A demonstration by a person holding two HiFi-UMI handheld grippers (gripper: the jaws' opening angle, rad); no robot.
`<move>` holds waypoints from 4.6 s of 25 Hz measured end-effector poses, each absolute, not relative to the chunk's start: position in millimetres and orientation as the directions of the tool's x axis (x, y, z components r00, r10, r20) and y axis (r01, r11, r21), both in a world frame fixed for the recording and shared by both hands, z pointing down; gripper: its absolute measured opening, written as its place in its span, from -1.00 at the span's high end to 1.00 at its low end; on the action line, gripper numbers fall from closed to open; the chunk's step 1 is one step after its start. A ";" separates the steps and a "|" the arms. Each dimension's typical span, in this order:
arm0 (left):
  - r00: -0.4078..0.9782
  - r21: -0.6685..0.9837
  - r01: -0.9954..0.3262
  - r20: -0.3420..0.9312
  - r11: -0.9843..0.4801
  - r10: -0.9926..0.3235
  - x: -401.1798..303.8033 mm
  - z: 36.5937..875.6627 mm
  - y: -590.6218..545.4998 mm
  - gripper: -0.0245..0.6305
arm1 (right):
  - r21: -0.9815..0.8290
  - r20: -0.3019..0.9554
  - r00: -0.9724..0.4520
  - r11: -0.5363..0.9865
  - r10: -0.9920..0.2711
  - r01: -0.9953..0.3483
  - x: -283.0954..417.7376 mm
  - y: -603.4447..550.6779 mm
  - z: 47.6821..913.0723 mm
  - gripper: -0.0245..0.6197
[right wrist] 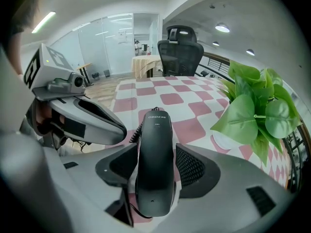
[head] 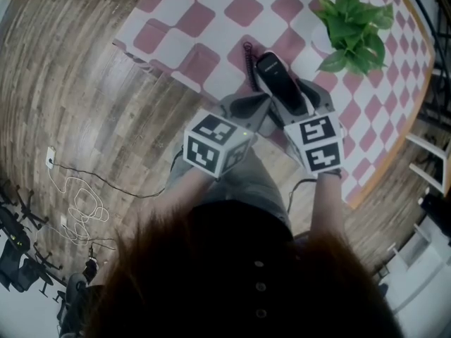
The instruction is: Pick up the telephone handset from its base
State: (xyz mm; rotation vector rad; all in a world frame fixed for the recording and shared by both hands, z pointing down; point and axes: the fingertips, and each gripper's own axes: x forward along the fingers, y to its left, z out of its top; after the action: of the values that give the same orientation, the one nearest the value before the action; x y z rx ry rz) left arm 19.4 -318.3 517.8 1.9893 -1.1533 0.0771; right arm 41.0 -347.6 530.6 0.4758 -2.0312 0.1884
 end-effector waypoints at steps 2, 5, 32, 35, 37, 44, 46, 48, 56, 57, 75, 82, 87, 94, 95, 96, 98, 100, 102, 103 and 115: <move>0.577 0.618 -0.747 0.422 -0.243 -0.699 18.0 518.1 -319.4 0.91 | 0.064 0.875 -0.416 0.912 -0.246 -0.404 41.1 -347.9 532.5 0.20; 0.569 0.619 -0.750 0.420 -0.235 -0.707 14.4 518.9 -321.1 0.91 | 0.055 0.878 -0.415 0.912 -0.238 -0.406 40.2 -348.6 534.2 0.20; 0.527 0.611 -0.769 0.440 -0.188 -0.727 3.6 521.1 -326.6 0.91 | 0.091 0.860 -0.421 0.898 -0.289 -0.430 35.3 -352.3 530.1 0.22; 0.527 0.611 -0.769 0.440 -0.188 -0.727 2.8 519.9 -326.2 0.91 | 0.096 0.854 -0.427 0.896 -0.297 -0.433 34.8 -353.9 526.7 0.22; 0.526 0.608 -0.771 0.442 -0.189 -0.726 1.7 519.4 -325.3 0.91 | 0.098 0.850 -0.431 0.895 -0.303 -0.436 33.9 -354.4 524.2 0.22; 0.523 0.592 -0.780 0.435 -0.205 -0.733 -2.1 511.1 -326.6 0.91 | 0.097 0.820 -0.469 0.887 -0.328 -0.451 29.6 -355.1 510.4 0.22; 0.522 0.584 -0.783 0.431 -0.215 -0.736 -4.2 506.5 -328.0 0.91 | 0.101 0.810 -0.478 0.884 -0.340 -0.457 27.0 -356.1 504.9 0.22; 0.521 0.575 -0.787 0.428 -0.222 -0.738 -5.3 502.1 -328.8 0.91 | 0.104 0.800 -0.485 0.878 -0.353 -0.467 25.5 -356.5 497.5 0.22; 0.515 0.539 -0.803 0.411 -0.255 -0.752 -8.3 480.7 -333.3 0.91 | 0.103 0.754 -0.519 0.853 -0.402 -0.511 25.2 -356.3 472.5 0.22; 0.515 0.535 -0.804 0.408 -0.260 -0.754 -8.1 478.0 -333.8 0.91 | 0.104 0.748 -0.522 0.849 -0.410 -0.518 25.9 -356.4 469.6 0.22; 0.522 0.426 -0.825 0.325 -0.371 -0.789 -19.4 419.1 -347.9 0.91 | 0.104 0.578 -0.552 0.726 -0.600 -0.680 45.4 -365.4 403.4 0.22; 0.545 0.410 -0.814 0.293 -0.411 -0.786 -16.4 401.6 -356.9 0.91 | -0.012 0.492 -0.593 0.676 -0.637 -0.736 53.5 -374.7 377.6 0.22; 0.554 0.388 -0.811 0.263 -0.439 -0.790 -18.6 385.8 -366.0 0.91 | -0.087 0.411 -0.629 0.658 -0.660 -0.748 56.5 -382.5 356.6 0.22; 0.577 0.370 -0.797 0.234 -0.477 -0.783 -15.5 369.4 -369.9 0.91 | -0.204 0.294 -0.662 0.632 -0.689 -0.748 66.4 -385.6 333.3 0.22; 0.580 0.364 -0.797 0.232 -0.483 -0.781 -14.8 367.1 -371.4 0.91 | -0.207 0.284 -0.664 0.632 -0.692 -0.747 67.6 -386.0 331.2 0.22; 0.583 0.357 -0.795 0.230 -0.490 -0.779 -13.5 365.0 -372.4 0.91 | -0.210 0.277 -0.665 0.632 -0.693 -0.746 69.4 -385.7 329.9 0.22; 0.592 0.344 -0.791 0.225 -0.505 -0.774 -9.7 360.5 -373.5 0.91 | -0.225 0.263 -0.670 0.631 -0.694 -0.742 73.6 -384.1 328.0 0.22; 0.601 0.334 -0.786 0.213 -0.520 -0.770 -5.9 354.1 -375.3 0.91 | -0.250 0.241 -0.679 0.632 -0.693 -0.734 77.4 -382.8 324.9 0.22; 0.608 0.327 -0.779 0.184 -0.535 -0.773 -3.0 345.6 -377.2 0.91 | -0.272 0.218 -0.684 0.630 -0.696 -0.727 81.5 -382.2 321.6 0.22; 0.611 0.325 -0.775 0.163 -0.542 -0.775 -1.6 341.4 -377.9 0.91 | -0.281 0.207 -0.686 0.629 -0.698 -0.725 83.8 -381.9 320.3 0.22; 0.650 0.351 -0.724 0.058 -0.594 -0.758 18.3 327.1 -380.5 0.91 | -0.463 0.006 -0.680 0.601 -0.733 -0.652 107.7 -375.9 303.5 0.22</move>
State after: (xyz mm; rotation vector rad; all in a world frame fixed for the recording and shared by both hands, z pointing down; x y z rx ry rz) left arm 18.3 -380.5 327.1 2.5262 -1.1782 -0.1378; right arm 107.7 -375.9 303.5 1.3003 -2.9730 0.7333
